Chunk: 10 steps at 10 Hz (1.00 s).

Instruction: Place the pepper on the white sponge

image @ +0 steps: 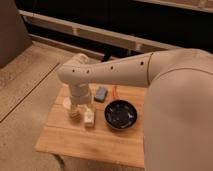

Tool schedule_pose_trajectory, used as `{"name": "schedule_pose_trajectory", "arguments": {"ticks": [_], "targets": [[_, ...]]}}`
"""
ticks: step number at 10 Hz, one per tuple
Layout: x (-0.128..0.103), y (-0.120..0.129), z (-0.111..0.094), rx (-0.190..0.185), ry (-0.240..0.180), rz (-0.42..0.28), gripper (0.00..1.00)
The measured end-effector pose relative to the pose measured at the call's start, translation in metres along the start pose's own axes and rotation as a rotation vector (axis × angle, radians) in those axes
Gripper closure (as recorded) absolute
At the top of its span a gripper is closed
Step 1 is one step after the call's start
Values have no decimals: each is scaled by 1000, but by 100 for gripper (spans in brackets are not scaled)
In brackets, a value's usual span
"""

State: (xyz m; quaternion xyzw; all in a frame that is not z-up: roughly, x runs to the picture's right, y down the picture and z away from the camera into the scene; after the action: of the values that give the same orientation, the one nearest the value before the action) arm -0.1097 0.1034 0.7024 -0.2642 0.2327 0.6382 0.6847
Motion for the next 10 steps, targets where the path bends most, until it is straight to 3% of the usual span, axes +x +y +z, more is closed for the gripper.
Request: {"name": "schedule_pose_trajectory", "arguments": {"ticks": [4,7,10], "targets": [[-2,1,-2,1,-6,-2,35],[-52,0,-28,52,-97,-39,35],[-97,-41,-26,54,-130,-6,35]]}}
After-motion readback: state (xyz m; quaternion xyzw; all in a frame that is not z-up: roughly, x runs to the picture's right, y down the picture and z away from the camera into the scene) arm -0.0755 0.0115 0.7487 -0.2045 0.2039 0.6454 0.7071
